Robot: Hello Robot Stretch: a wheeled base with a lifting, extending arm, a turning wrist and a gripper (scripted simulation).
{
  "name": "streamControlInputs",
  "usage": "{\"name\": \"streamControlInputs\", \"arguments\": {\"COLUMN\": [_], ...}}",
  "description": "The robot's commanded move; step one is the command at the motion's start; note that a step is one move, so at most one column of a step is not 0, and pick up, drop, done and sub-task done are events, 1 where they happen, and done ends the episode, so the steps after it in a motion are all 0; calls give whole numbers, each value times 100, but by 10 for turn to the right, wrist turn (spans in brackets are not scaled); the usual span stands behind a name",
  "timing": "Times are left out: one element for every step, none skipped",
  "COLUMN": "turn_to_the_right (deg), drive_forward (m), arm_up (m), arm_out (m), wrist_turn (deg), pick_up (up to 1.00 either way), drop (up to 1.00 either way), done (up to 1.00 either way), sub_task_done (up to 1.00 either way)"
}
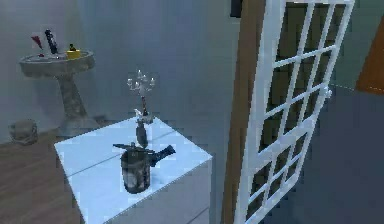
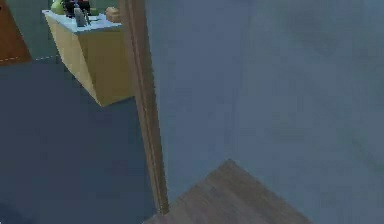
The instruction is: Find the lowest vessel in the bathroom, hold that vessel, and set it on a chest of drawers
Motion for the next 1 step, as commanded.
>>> {"name": "streamControlInputs", "arguments": {"turn_to_the_right": [-450], "drive_forward": [0], "arm_up": [0], "arm_out": [0], "wrist_turn": [0], "pick_up": [0], "drop": [0], "done": [0], "sub_task_done": [0]}}
